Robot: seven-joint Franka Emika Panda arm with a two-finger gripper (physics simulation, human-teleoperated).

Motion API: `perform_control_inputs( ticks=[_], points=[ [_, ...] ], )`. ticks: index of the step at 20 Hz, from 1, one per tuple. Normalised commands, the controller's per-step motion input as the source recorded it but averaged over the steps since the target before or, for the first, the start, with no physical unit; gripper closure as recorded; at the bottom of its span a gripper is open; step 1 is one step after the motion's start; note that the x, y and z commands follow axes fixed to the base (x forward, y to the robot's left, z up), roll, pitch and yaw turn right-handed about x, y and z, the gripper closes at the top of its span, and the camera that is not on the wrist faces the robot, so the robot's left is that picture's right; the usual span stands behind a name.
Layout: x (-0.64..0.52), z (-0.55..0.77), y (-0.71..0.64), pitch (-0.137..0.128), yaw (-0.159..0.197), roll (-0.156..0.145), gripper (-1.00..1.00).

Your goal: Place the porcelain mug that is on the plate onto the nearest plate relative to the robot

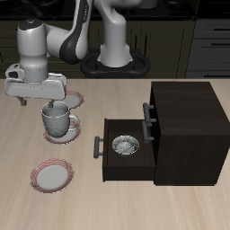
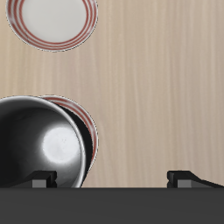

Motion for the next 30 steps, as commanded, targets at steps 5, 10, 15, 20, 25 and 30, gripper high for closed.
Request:
perform_control_inputs(
  ticks=[5, 10, 15, 20, 25, 30],
  points=[
    [0.08, -0.37, 0.01, 0.041, 0.006, -0.004, -1.0],
    [0.09, -0.41, 0.02, 0.054, 0.013, 0.013, 1.0],
    [0.0, 0.02, -0.02, -0.009, -0.031, 0.009, 1.0],
    [0.04, 0.05, 0.01, -0.017, -0.028, 0.004, 1.0],
    [0.03, 0.11, 0.06, -0.017, -0.013, 0.013, 1.0],
    [-0.11, 0.26, 0.14, -0.044, -0.017, 0.034, 1.0]
  ],
)
